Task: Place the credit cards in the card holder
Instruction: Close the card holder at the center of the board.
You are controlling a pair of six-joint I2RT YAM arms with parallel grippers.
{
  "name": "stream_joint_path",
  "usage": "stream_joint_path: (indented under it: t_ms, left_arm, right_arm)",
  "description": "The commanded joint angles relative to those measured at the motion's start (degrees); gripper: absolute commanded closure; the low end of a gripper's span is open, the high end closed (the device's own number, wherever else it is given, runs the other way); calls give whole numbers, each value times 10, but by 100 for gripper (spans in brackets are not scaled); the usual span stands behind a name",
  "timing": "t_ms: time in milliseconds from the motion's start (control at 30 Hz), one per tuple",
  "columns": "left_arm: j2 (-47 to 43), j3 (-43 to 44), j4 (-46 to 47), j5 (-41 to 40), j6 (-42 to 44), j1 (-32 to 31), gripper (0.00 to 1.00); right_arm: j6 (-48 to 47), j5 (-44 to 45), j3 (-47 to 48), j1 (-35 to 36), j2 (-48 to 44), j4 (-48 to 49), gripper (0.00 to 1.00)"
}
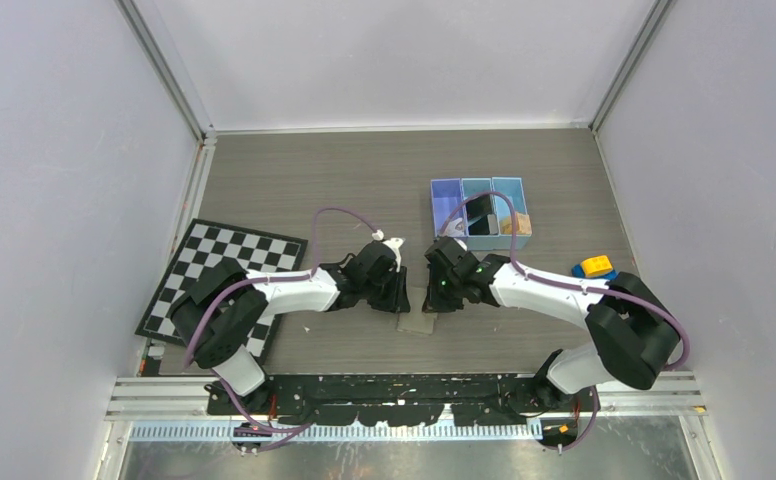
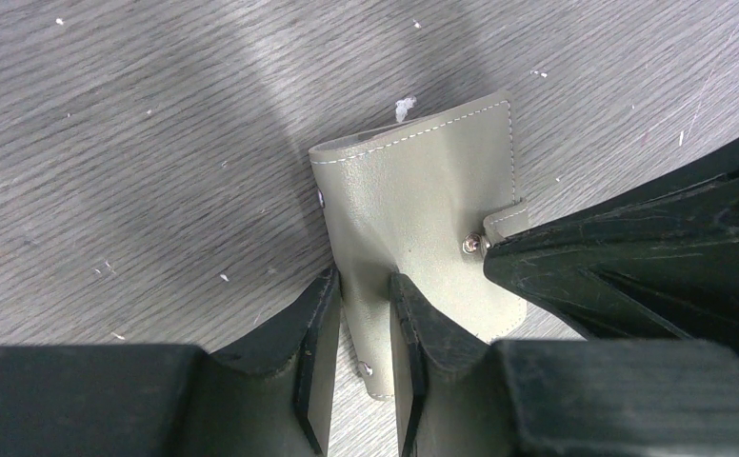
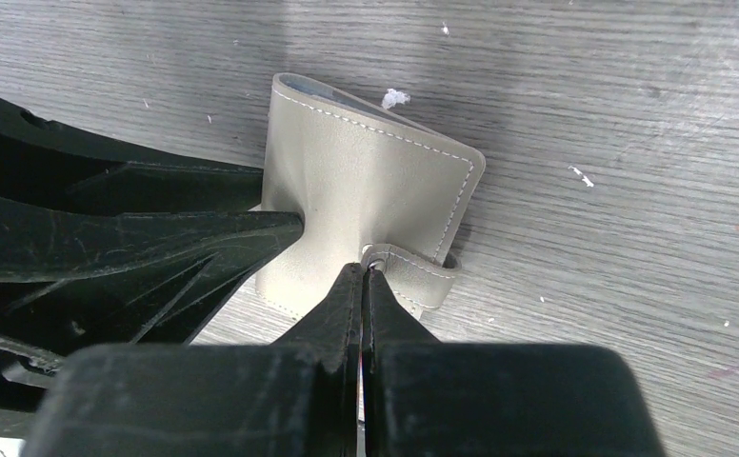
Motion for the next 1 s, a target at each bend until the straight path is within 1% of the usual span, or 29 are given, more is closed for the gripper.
stream_joint_path:
  t_ms: [0, 567, 967]
  left_arm:
    - [16, -1, -29, -19, 13, -2, 74]
    - [14, 2, -35, -21, 16, -2, 75]
    - [15, 2, -36, -19, 17, -2, 78]
  right_arm:
    - [-5, 1, 19, 2, 11, 23, 99]
    - [-5, -9, 22, 2, 35, 45, 99]
    - [-2, -8, 40, 2, 73, 14, 99]
